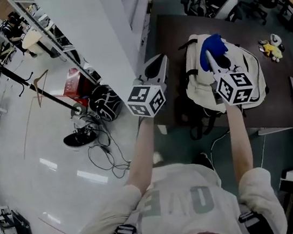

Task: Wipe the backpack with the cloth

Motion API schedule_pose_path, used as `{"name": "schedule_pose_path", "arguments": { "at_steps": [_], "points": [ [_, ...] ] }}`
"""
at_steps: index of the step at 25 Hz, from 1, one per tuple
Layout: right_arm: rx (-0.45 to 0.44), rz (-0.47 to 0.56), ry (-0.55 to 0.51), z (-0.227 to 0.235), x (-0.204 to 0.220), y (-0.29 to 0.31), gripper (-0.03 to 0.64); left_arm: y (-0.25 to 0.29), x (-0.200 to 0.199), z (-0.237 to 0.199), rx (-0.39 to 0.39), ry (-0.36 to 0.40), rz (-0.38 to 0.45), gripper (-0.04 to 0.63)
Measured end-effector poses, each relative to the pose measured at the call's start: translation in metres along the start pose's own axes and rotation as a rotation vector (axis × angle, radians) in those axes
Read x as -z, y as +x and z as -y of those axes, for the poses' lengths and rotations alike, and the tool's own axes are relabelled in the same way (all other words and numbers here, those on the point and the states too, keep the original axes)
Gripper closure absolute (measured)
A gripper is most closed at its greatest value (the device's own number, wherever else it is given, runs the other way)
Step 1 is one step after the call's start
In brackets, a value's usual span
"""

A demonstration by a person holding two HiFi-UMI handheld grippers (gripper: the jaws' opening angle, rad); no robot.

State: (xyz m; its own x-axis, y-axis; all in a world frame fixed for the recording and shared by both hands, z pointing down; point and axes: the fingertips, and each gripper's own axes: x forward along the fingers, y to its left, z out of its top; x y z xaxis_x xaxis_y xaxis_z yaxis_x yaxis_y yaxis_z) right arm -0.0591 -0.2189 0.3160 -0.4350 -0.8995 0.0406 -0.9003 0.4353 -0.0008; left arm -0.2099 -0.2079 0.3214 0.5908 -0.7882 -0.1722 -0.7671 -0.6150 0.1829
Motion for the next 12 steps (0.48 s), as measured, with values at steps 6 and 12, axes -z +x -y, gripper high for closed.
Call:
{"name": "schedule_pose_path", "arguments": {
  "at_steps": [6, 12],
  "points": [
    [0.107, -0.014, 0.022, -0.014, 0.009, 0.021, 0.578, 0.025, 0.007, -0.033, 0.113, -0.044, -0.034, 0.592],
    [0.176, -0.031, 0.063, 0.011, 0.02, 0.046, 0.578, 0.069, 0.03, -0.04, 0.21, -0.026, -0.111, 0.592]
  ]
}}
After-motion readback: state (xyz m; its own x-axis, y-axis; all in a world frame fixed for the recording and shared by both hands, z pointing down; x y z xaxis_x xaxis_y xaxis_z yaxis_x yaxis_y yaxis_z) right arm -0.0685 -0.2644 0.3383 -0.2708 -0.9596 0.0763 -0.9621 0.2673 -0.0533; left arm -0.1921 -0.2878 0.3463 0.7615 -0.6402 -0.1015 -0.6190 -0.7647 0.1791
